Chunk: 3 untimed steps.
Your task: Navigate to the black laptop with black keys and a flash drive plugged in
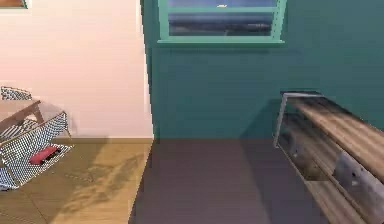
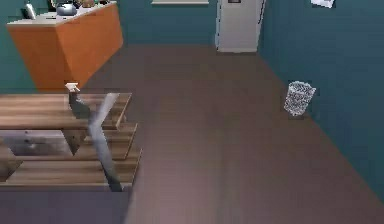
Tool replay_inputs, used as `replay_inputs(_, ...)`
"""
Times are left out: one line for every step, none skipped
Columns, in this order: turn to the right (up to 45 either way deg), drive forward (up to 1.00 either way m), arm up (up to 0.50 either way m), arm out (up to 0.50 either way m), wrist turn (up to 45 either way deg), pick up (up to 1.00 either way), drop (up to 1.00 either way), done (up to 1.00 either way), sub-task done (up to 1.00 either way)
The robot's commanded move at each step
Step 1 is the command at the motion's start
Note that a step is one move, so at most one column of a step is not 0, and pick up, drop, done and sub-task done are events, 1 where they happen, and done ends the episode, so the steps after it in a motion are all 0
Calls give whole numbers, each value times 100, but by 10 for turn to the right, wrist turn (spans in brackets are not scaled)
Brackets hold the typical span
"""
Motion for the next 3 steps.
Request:
replay_inputs(-450, 0, 0, 0, 0, 0, 0, 0, 0)
replay_inputs(-450, 0, 0, 0, 0, 0, 0, 0, 0)
replay_inputs(-210, 0, 0, 0, 0, 0, 0, 0, 0)
